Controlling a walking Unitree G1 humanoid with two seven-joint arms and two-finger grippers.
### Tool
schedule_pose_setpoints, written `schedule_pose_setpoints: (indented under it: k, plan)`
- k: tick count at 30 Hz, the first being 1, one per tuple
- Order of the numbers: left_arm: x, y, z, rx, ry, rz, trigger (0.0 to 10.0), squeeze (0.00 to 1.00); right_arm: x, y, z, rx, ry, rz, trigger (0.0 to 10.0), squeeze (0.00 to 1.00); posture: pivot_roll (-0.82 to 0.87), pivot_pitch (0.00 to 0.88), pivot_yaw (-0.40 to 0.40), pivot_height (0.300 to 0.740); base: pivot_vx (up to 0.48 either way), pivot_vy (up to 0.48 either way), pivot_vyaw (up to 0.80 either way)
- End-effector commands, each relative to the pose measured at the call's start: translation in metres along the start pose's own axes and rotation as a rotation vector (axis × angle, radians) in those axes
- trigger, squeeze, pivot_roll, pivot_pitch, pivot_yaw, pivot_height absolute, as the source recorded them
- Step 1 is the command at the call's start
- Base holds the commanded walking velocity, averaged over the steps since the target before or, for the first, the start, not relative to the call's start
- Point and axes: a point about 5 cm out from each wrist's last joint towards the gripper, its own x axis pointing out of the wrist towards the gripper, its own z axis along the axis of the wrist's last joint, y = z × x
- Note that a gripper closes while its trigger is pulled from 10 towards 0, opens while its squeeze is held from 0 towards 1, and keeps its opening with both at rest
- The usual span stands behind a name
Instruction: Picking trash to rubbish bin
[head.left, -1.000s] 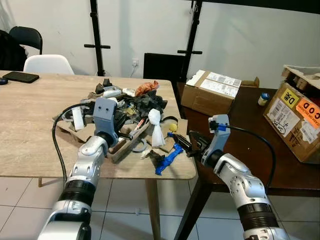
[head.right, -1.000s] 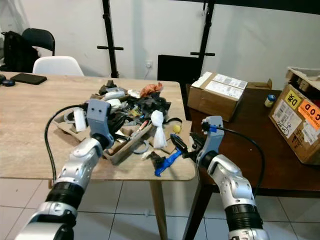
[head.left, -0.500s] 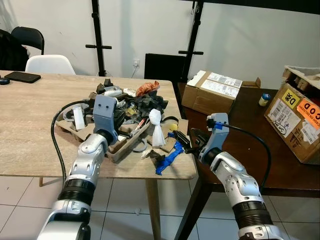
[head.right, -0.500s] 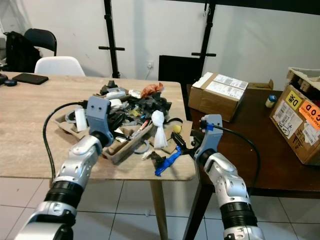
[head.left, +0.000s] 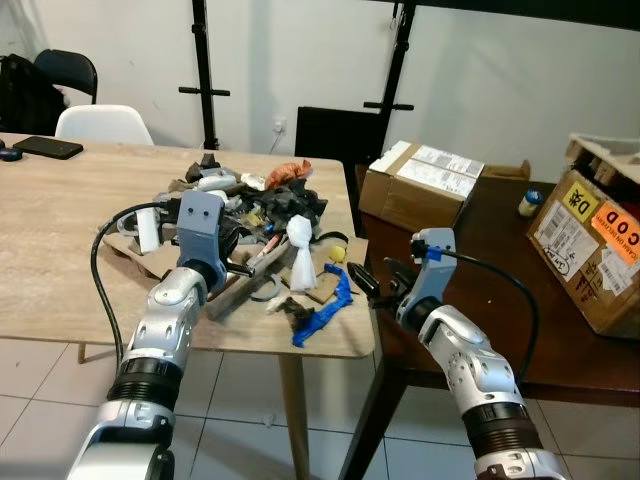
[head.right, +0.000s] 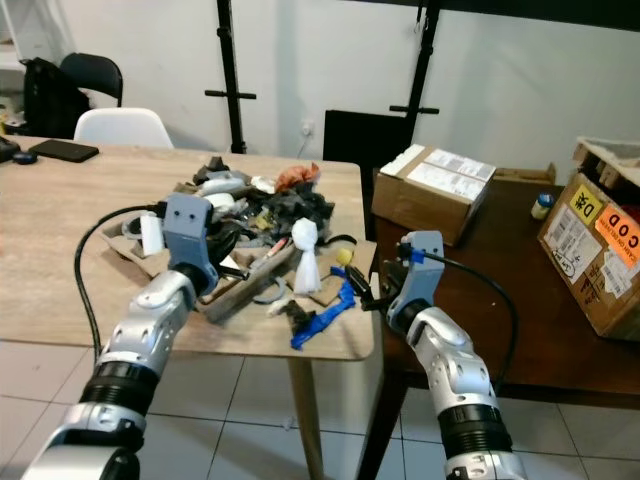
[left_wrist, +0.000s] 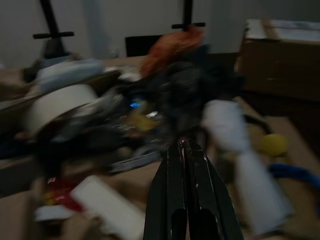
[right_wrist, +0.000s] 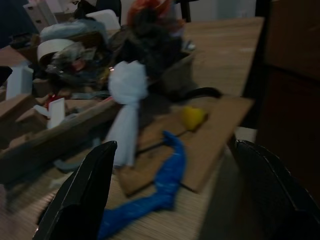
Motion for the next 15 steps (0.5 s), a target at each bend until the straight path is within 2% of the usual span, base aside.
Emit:
schedule_pose_setpoints:
  k: [1,8,15]
  plan:
    - [-0.0007,-0.0015,0.0015,0.009,0.0,-0.003,10.0,0.0,-0.0011,-0.0031,0.0009,-0.005,-0.009,-0.014,10.0,0.0,0.05,0.056,-0.05,0.74,0.0,-0.409,0.0]
    - [-0.0012,0.0012,0.0025,0.008,0.002,0.006,10.0,0.0,-0.0004,-0.0022,0.0016,-0.009,-0.01,-0.013,10.0,0.0,0.05,0.055,-0.052,0.74,0.0,-0.406,0.0]
    - [-0.0007,0.001,0.0041,-0.031,0.007,-0.007,10.0,0.0,0.0001,-0.0017,0.0023,-0.012,-0.012,-0.01,10.0,0.0,0.05,0.056,-0.055,0.74,0.0,0.0,0.0]
